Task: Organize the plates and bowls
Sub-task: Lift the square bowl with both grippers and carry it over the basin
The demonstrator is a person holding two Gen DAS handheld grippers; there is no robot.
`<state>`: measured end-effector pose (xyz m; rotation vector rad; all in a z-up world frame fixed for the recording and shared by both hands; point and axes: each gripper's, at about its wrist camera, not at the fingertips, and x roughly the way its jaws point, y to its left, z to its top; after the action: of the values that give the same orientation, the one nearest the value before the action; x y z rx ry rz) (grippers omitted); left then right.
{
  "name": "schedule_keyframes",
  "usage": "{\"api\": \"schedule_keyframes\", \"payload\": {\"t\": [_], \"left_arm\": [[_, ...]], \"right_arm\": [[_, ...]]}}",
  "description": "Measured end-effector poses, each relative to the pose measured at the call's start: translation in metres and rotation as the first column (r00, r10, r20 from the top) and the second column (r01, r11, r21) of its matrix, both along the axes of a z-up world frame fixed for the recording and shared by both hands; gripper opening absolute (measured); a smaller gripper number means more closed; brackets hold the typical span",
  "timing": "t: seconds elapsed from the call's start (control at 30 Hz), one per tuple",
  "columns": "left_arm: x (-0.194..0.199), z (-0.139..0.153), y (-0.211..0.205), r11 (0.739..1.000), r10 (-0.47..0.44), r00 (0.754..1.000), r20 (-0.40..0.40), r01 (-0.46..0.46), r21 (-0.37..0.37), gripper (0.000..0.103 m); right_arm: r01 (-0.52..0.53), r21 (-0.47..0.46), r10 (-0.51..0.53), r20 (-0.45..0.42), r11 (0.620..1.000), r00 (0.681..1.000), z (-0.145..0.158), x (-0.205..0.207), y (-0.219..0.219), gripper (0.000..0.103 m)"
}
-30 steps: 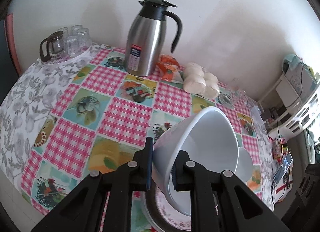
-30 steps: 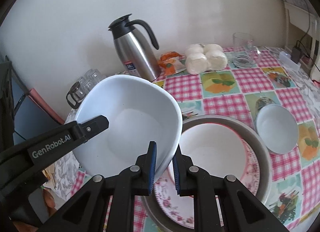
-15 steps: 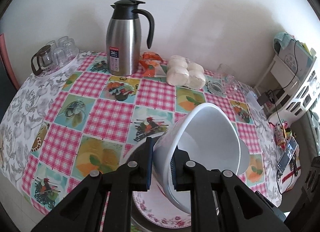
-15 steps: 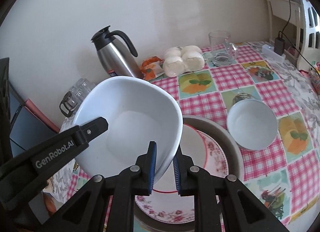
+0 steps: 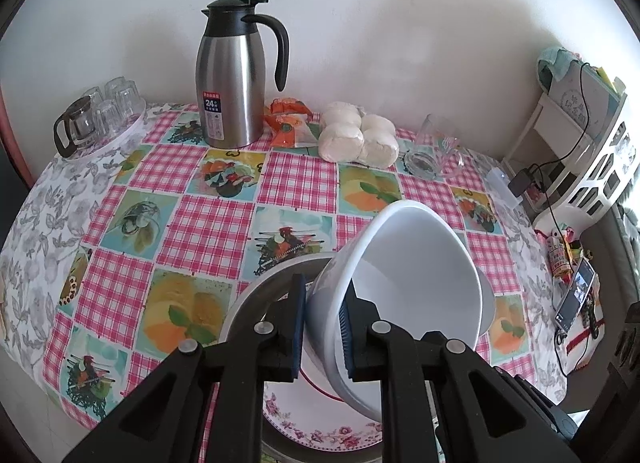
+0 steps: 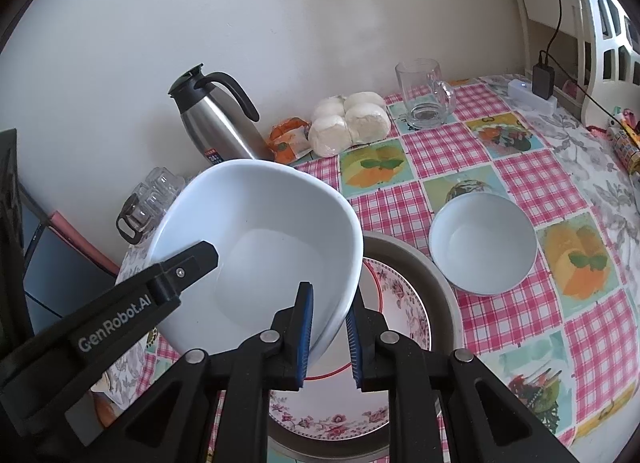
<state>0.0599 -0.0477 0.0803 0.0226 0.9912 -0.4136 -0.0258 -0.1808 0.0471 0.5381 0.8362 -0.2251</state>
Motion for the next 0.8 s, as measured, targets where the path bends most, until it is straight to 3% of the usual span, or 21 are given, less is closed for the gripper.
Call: {"api": "schedule_keyframes", "payload": {"t": [0.3, 0.8], "left_arm": [[0.009, -0.020, 0.001, 1.000, 0.010, 0.998, -0.068, -0.009, 0.023, 0.016], [0.013, -0.041, -0.006, 0.999, -0.014, 0.991, -0.132, 0.020, 0.047, 0.016]], "right_arm": [[-0.008, 0.014, 0.009, -0.073, 1.000, 0.997, -0.018, 0.007, 0.003, 0.019], [0.017, 0.013, -0.015, -0.112, 1.000, 0.994, -0.028, 0.010, -0.003, 0.020]]}}
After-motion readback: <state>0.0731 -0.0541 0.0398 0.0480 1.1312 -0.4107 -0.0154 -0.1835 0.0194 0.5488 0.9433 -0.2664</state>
